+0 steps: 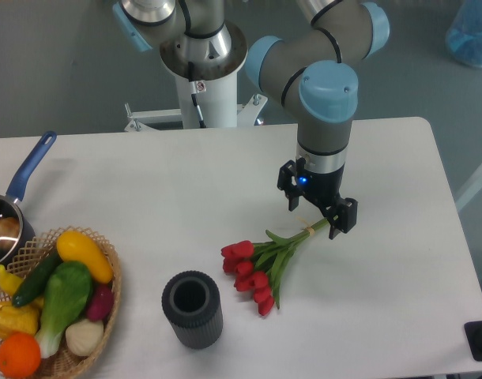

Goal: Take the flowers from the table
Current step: 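Lower the gripper onto the green stems of the red tulips and close it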

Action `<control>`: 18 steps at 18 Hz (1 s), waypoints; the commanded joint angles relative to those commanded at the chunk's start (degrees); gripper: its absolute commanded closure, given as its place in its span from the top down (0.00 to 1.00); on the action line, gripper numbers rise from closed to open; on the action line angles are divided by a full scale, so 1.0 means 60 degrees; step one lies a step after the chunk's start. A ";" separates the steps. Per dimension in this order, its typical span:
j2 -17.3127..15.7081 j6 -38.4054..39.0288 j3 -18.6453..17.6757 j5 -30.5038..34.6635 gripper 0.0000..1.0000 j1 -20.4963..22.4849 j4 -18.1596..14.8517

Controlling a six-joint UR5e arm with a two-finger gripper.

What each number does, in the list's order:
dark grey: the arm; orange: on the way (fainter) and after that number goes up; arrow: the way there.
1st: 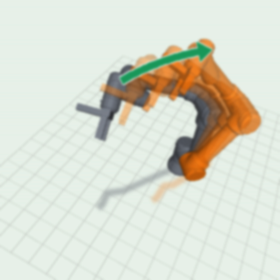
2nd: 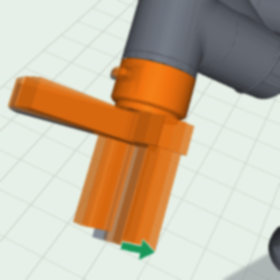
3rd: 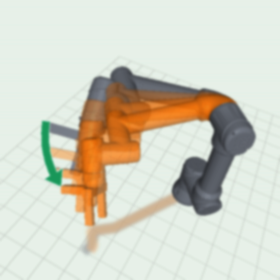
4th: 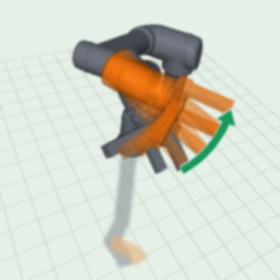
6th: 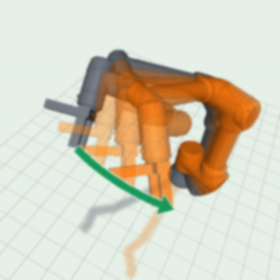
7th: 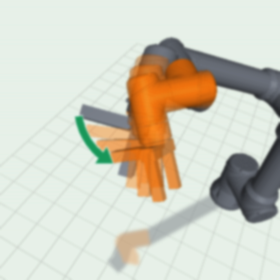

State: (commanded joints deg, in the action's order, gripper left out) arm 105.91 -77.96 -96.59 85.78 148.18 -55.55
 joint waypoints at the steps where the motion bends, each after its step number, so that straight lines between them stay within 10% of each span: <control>1: -0.0015 -0.0029 -0.0015 0.0015 1.00 -0.0015 0.0000; 18: 0.0512 0.0058 -0.1084 -0.0029 1.00 -0.0336 0.0029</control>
State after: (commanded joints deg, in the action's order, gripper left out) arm 108.98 -77.61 -103.10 85.61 146.17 -55.37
